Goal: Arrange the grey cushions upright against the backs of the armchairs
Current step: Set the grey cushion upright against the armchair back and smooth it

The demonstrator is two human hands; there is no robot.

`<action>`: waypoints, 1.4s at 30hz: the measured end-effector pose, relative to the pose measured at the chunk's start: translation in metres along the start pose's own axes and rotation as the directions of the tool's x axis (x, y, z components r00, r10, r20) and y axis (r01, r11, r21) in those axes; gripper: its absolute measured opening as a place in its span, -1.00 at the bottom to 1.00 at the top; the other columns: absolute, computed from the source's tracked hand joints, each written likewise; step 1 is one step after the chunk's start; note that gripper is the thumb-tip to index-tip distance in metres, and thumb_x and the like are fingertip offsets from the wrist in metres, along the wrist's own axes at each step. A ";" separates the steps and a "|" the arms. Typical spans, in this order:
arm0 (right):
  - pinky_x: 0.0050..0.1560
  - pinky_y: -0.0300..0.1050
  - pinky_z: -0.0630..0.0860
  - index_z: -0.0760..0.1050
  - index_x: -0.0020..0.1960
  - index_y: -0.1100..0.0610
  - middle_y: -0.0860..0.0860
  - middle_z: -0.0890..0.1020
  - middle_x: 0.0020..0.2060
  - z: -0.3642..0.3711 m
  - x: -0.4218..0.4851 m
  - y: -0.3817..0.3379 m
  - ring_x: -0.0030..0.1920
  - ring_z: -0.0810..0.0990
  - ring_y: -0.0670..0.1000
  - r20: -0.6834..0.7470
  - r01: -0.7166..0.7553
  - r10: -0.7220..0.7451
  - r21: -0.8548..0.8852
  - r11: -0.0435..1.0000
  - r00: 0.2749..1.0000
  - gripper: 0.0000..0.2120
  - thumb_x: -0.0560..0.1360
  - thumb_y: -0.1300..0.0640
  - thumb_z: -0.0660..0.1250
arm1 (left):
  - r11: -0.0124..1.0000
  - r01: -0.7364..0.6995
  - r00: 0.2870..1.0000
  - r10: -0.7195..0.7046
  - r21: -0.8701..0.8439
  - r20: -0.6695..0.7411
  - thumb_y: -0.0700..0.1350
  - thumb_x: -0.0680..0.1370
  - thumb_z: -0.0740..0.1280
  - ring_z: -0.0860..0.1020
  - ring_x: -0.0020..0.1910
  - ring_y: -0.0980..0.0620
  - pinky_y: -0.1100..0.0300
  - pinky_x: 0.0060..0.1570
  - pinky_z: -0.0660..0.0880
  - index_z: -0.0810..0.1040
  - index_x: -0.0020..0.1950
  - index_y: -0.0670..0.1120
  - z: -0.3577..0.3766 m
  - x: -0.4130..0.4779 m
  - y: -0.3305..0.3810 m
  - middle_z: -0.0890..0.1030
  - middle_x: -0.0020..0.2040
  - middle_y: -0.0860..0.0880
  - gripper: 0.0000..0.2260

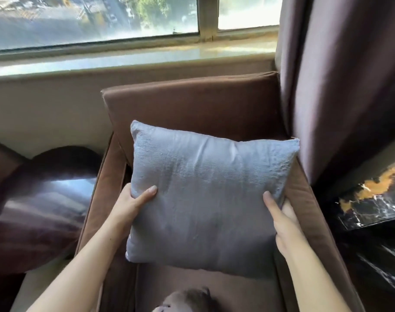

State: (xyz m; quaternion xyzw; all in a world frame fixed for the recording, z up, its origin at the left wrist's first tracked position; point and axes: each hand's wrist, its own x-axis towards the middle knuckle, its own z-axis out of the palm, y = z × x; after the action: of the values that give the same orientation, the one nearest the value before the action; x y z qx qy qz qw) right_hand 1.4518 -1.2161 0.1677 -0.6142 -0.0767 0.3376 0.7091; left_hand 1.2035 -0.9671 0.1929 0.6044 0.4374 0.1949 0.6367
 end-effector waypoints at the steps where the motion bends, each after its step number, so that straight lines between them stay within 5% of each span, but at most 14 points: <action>1: 0.48 0.11 0.26 0.37 0.43 -0.05 -0.10 0.56 0.31 0.006 0.000 -0.005 0.36 0.47 -0.08 0.009 0.008 -0.008 0.002 1.000 1.000 -0.20 0.27 -0.27 0.53 | 1.000 -0.006 1.000 0.006 -0.017 0.013 0.11 0.32 0.56 0.69 0.00 -0.10 -0.12 0.11 0.58 0.67 0.04 -0.01 -0.005 0.002 0.002 0.72 -0.01 -0.12 -0.63; 6: 0.46 0.08 0.30 0.36 0.42 -0.04 -0.11 0.58 0.28 0.029 0.018 0.005 0.33 0.50 -0.07 0.040 0.000 0.001 -0.031 1.000 0.999 -0.20 0.27 -0.27 0.51 | 0.994 -0.008 1.000 0.009 -0.107 0.003 0.15 0.29 0.60 0.63 0.16 -0.18 -0.22 0.19 0.52 0.46 0.31 -0.08 -0.038 0.024 -0.031 0.65 0.19 -0.15 -0.31; 11: 0.26 -0.20 0.40 0.38 0.36 -0.05 -0.25 0.60 0.13 0.050 0.046 0.030 0.15 0.54 -0.31 0.044 0.030 -0.020 -0.227 0.973 0.999 -0.33 0.32 -0.25 0.42 | 0.993 -0.001 0.994 0.015 -0.121 0.111 0.14 0.25 0.61 0.61 0.21 -0.11 -0.20 0.25 0.49 0.45 0.33 -0.04 -0.055 0.055 -0.066 0.64 0.22 -0.09 -0.27; 16: 0.23 -0.19 0.39 0.39 0.27 -0.11 -0.26 0.58 0.11 0.061 0.062 0.037 0.12 0.53 -0.26 -0.042 -0.052 0.041 -0.323 0.945 0.998 -0.03 0.00 -0.59 0.39 | 0.994 0.026 0.990 -0.011 -0.102 0.143 0.16 0.26 0.62 0.60 0.24 -0.07 -0.21 0.27 0.47 0.43 0.35 -0.04 -0.063 0.074 -0.084 0.63 0.24 -0.07 -0.24; 21: 0.34 -0.13 0.31 0.33 0.37 -0.15 -0.25 0.53 0.18 0.061 0.082 0.037 0.21 0.47 -0.16 -0.066 -0.122 0.105 -0.377 0.918 0.992 -0.01 0.08 -0.64 0.27 | 0.988 0.072 0.992 -0.056 -0.137 0.116 0.22 0.14 0.64 0.61 0.21 -0.02 -0.09 0.24 0.51 0.41 0.34 -0.04 -0.056 0.078 -0.095 0.63 0.23 -0.04 -0.14; 25: 0.28 -0.19 0.30 0.31 0.33 -0.19 -0.32 0.51 0.14 0.061 0.103 0.042 0.21 0.46 -0.20 -0.070 -0.124 0.104 -0.410 0.903 0.992 -0.06 0.07 -0.64 0.29 | 0.987 0.082 0.992 -0.066 -0.141 0.110 0.15 0.15 0.62 0.61 0.20 0.03 0.04 0.15 0.53 0.40 0.33 -0.03 -0.047 0.094 -0.109 0.64 0.22 -0.03 -0.18; 30: 0.31 -0.15 0.31 0.30 0.42 -0.08 -0.20 0.52 0.21 0.061 0.126 0.057 0.28 0.45 -0.10 -0.094 -0.152 0.125 -0.381 0.912 0.988 -0.09 0.21 -0.54 0.28 | 0.983 0.109 0.990 -0.095 -0.145 0.099 0.17 0.18 0.62 0.59 0.23 0.01 -0.02 0.22 0.52 0.39 0.34 -0.04 -0.037 0.116 -0.116 0.62 0.25 -0.04 -0.18; 36: 0.46 -0.06 0.26 0.26 0.49 -0.04 -0.15 0.47 0.34 0.061 0.143 0.076 0.36 0.41 -0.11 -0.124 -0.218 0.186 -0.348 0.912 0.975 0.15 0.05 -0.61 0.34 | 0.985 0.115 0.990 -0.103 -0.130 0.095 0.12 0.22 0.58 0.61 0.18 0.09 0.19 0.05 0.55 0.40 0.32 -0.04 -0.026 0.132 -0.129 0.64 0.21 0.00 -0.25; 42: 0.32 -0.12 0.36 0.27 0.45 -0.04 -0.13 0.51 0.29 0.068 0.162 0.097 0.28 0.47 -0.09 -0.122 -0.262 0.232 -0.458 0.850 0.965 -0.17 0.32 -0.40 0.37 | 0.995 0.097 0.994 -0.097 -0.010 0.048 -0.02 0.43 0.54 0.62 0.16 0.11 0.24 0.04 0.58 0.51 0.21 0.00 -0.025 0.152 -0.140 0.70 0.09 0.08 -0.60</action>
State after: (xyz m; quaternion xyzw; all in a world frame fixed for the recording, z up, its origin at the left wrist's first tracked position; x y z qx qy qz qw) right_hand 1.5022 -1.0655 0.0445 -0.7825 -0.0546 0.3779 0.4918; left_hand 1.2265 -0.8610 0.0150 0.5830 0.4497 0.1518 0.6593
